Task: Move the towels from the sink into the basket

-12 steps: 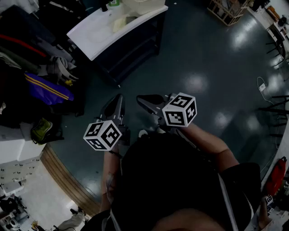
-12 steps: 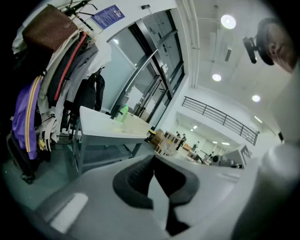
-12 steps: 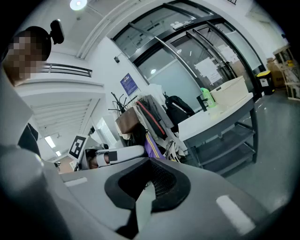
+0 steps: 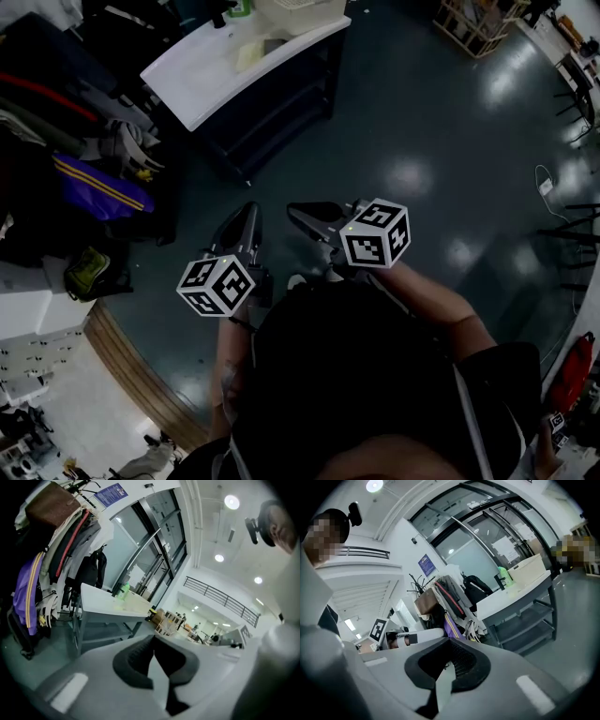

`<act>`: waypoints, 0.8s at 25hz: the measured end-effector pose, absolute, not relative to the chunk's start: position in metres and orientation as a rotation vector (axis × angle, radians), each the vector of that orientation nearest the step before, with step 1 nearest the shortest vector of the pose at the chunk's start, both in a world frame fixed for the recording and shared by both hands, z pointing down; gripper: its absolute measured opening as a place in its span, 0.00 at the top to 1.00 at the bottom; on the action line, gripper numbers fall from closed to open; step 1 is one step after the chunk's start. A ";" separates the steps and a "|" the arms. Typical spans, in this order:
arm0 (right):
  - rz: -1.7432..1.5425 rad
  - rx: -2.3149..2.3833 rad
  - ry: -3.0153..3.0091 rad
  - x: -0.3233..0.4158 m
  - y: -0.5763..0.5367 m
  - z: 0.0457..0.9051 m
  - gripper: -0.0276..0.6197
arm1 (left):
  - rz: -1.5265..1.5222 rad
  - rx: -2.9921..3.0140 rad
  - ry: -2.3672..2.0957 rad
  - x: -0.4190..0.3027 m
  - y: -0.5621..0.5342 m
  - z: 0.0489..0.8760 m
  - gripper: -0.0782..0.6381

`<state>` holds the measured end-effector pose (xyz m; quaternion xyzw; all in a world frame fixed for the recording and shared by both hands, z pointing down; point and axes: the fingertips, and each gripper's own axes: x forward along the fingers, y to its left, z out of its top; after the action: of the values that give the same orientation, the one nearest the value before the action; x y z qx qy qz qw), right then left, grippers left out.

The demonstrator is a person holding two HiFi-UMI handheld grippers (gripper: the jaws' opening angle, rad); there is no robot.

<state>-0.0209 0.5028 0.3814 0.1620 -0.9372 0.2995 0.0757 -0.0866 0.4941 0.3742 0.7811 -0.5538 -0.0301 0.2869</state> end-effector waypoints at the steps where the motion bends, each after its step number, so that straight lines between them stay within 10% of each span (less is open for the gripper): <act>1: 0.905 0.483 -2.811 -0.019 0.502 0.381 0.96 | -0.076 2.084 -1.480 -0.085 0.493 0.375 0.88; 20: 0.884 0.480 -2.800 0.043 0.463 0.393 0.96 | 0.016 2.103 -1.493 -0.024 0.457 0.386 0.88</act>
<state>0.0433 0.4630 0.3930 0.1609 -0.9378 0.2962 0.0832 -0.0240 0.4570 0.3859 0.7834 -0.5562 0.0061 0.2773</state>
